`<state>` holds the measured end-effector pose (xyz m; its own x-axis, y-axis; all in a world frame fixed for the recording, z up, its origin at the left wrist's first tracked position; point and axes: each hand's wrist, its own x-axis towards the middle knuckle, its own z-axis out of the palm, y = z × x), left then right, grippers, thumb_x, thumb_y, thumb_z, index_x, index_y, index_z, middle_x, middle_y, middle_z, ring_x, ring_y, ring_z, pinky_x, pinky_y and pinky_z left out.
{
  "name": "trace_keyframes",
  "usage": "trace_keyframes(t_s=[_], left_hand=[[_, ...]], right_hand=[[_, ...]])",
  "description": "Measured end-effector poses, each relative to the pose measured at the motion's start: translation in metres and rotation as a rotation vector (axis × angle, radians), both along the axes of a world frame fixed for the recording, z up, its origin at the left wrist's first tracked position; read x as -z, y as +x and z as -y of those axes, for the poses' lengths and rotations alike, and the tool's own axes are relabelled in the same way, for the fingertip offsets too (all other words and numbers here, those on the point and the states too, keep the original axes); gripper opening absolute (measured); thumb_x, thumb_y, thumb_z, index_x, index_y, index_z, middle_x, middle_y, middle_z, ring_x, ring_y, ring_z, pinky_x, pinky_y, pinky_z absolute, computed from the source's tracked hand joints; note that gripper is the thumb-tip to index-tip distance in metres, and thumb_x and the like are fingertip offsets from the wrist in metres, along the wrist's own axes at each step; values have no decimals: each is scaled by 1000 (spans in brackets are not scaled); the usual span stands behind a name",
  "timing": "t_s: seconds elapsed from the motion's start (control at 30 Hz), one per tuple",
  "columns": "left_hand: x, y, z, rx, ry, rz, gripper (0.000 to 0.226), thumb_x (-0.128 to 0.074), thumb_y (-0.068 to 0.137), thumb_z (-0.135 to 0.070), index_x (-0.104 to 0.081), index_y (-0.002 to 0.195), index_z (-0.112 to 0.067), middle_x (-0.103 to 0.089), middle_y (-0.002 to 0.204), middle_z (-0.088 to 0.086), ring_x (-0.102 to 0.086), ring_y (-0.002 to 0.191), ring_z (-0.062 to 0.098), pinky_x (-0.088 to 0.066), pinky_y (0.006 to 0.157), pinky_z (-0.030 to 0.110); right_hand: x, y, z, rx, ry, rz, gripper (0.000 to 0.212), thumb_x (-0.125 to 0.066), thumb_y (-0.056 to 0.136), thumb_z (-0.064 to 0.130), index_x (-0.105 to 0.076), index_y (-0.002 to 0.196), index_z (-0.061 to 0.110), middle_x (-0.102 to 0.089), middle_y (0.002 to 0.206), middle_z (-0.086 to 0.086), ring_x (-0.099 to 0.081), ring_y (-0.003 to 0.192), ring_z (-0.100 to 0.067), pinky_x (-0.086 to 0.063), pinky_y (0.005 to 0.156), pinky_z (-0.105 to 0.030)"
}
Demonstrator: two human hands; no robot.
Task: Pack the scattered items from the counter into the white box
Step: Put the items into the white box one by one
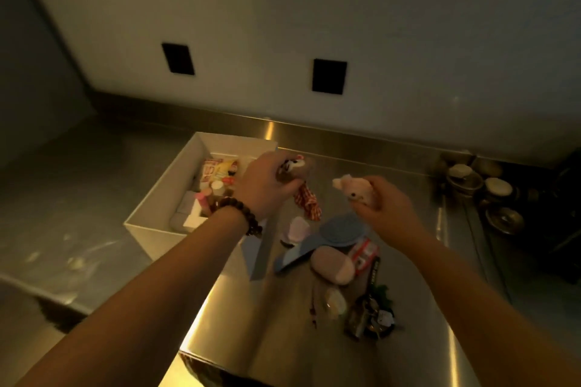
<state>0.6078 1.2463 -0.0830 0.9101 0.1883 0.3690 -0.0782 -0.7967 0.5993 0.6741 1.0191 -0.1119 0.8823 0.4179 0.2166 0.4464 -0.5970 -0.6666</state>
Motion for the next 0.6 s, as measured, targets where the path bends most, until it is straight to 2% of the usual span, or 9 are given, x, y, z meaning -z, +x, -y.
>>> trace_keyframes(t_s=[0.07,0.13,0.23,0.33,0.4,0.5,0.6], left_hand=[[-8,-9,-34,-59,10,3,41,-69,78,-24,-58,117,-19,-58,111,2,-51,99,13,-38,83,23],[-10,-19,-70,-116,-21,-25,41,-68,79,-25,-56,118,-22,-55,107,-6,-50,94,6,-41,80,23],[-8,-29,-120,-171,-68,-51,39,-67,80,-26,-54,117,-25,-48,100,-16,-48,84,-2,-39,70,13],[-2,-28,-162,-183,-66,-69,39,-68,80,-24,-55,117,-22,-52,106,-8,-48,89,4,-37,71,14],[3,-24,-186,-169,-49,-86,40,-68,80,-23,-56,118,-21,-55,111,-3,-48,93,6,-39,75,18],[13,-14,-219,-145,-38,-101,42,-68,80,-24,-56,120,-21,-57,116,-1,-47,95,5,-37,75,15],[21,-1,-247,-117,-36,-117,43,-68,80,-25,-55,121,-22,-56,119,0,-46,97,5,-37,76,17]], right_hand=[[-9,-1,-28,-39,91,-67,34,-70,81,33,-50,108,26,-54,90,13,-55,77,-2,-40,55,-10],[-15,-2,-57,-74,148,-88,32,-68,81,36,-47,104,27,-53,87,15,-55,73,0,-42,52,-7],[-24,1,-102,-112,205,-85,28,-66,83,38,-50,103,27,-55,87,14,-55,72,-1,-42,53,-5],[-29,11,-152,-147,183,-105,20,-60,88,36,-51,104,28,-55,90,13,-54,75,1,-42,53,-8],[-27,23,-187,-160,110,-100,20,-56,91,33,-53,108,24,-55,95,7,-53,78,0,-39,58,-11],[-19,45,-237,-142,-116,-122,30,-53,93,31,-53,119,16,-57,107,-3,-54,90,-13,-43,72,-25],[-6,64,-270,-132,-336,-212,32,-51,94,29,-51,122,15,-55,110,-3,-51,92,-14,-42,75,-28]])
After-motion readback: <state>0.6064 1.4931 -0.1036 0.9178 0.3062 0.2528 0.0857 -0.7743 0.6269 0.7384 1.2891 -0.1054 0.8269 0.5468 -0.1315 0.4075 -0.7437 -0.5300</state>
